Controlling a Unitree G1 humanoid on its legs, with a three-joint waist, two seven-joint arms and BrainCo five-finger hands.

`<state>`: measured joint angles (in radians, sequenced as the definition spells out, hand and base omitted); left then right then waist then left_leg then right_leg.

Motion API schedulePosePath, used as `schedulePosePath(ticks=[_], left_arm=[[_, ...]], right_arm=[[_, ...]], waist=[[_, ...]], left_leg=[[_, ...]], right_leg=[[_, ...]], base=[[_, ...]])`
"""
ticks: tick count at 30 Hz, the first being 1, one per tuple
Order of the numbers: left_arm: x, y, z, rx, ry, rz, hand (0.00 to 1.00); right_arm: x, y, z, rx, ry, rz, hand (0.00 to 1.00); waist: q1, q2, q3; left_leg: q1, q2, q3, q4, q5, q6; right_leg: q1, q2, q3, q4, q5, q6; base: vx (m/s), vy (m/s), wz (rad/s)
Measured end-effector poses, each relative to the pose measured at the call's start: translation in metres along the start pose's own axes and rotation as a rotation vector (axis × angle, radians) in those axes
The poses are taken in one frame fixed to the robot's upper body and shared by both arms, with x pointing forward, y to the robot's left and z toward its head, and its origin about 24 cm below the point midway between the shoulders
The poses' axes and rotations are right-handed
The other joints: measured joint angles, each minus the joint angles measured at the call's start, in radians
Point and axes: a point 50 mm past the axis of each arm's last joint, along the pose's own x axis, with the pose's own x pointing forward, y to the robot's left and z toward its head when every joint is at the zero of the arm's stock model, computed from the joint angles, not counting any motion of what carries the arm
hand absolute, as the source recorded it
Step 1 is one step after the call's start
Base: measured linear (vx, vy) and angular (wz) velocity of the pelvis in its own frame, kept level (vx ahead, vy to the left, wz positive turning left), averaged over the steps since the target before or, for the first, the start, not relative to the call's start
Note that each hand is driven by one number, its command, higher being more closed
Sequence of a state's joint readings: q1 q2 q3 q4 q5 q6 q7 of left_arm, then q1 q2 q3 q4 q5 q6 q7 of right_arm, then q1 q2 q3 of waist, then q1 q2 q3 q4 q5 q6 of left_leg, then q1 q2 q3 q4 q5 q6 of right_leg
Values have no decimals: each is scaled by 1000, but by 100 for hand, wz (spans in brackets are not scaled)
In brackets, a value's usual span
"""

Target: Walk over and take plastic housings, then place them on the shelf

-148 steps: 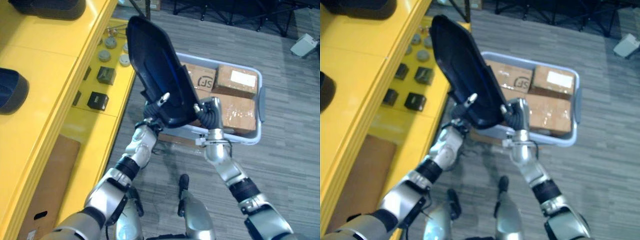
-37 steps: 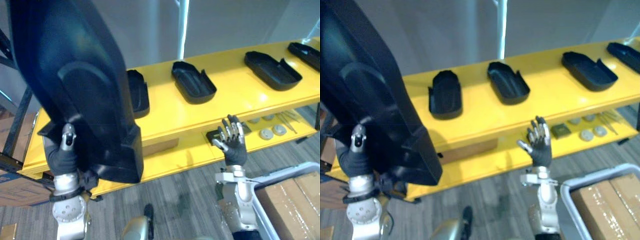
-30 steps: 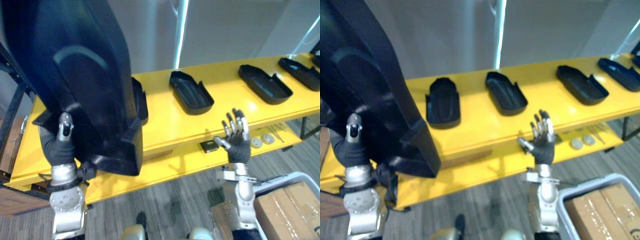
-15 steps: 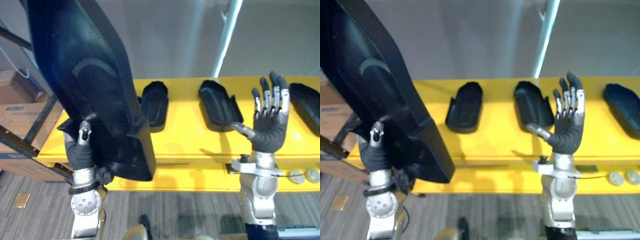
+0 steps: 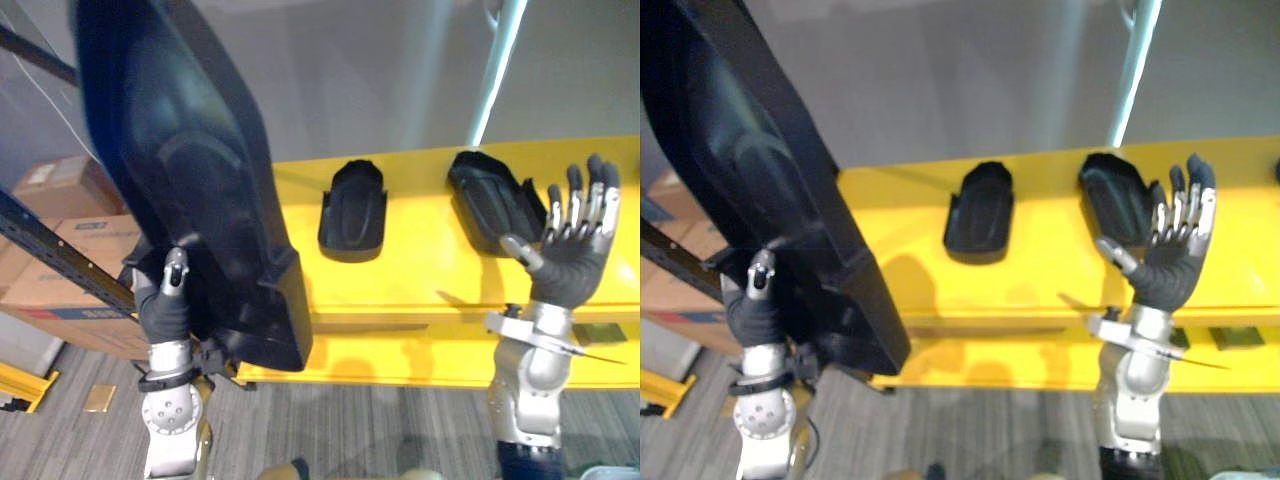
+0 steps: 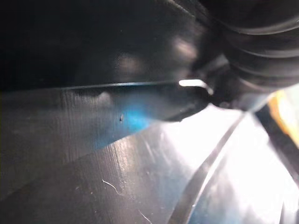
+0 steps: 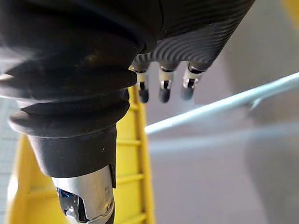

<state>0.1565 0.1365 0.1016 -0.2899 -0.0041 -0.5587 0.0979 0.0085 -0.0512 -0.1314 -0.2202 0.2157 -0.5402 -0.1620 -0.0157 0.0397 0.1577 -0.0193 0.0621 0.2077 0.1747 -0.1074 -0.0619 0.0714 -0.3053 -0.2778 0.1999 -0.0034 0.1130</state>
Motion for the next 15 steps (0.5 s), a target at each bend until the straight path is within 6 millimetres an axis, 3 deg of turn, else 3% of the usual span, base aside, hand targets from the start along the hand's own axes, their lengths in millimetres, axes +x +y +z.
schedulePosePath(ticks=[1,2,4,5,6,9,11,15], left_arm=[[2,2,1,-10,-5,-18,100],[5,2,1,-18,-18,-33,100],[9,1,2,-34,-30,-26,100],[9,0,1,-60,-15,-3,100],[9,0,0,-63,-5,5,100],[7,0,-3,-57,33,31,100],[0,-1,-6,-71,72,72,100],[-4,5,-7,-30,85,120,100]], right_arm=[[-4,4,-2,-3,11,-1,0],[-7,6,-3,-19,25,1,0],[-8,6,-3,-27,35,5,0],[-8,7,-4,-34,38,11,0],[-9,7,-4,-36,40,12,0],[-10,5,-5,-44,48,20,0],[-11,2,-5,-51,55,20,0],[-15,-9,-10,-79,85,5,0]], waist=[[-1,-6,-2],[-7,-10,-2],[-7,-23,-7],[-6,-27,-10],[-5,-27,-10],[-6,-24,-6],[-6,-6,6],[2,-18,28]], left_leg=[[-1,-1,1,-11,-1,19],[0,-6,-7,-32,9,39],[1,-13,-10,-49,16,51],[1,-25,-6,-57,21,57],[0,-31,-4,-58,25,59],[-16,-47,-4,-58,36,61],[-19,-45,-4,-50,40,58],[-52,-15,-11,85,16,61]], right_leg=[[0,18,12,-17,12,-3],[0,59,38,-8,-26,-18],[-1,108,39,-1,-81,-49],[2,126,31,-19,-105,-88],[5,124,34,-33,-108,-93],[21,118,34,-95,-107,-90],[22,117,34,-93,-109,-52],[29,120,49,-56,-129,-21]], base=[[-68,234,-6],[-55,149,12],[-58,77,12],[-57,52,-2],[-31,38,-1],[-13,11,3],[-17,-38,0],[-19,-73,-11]])
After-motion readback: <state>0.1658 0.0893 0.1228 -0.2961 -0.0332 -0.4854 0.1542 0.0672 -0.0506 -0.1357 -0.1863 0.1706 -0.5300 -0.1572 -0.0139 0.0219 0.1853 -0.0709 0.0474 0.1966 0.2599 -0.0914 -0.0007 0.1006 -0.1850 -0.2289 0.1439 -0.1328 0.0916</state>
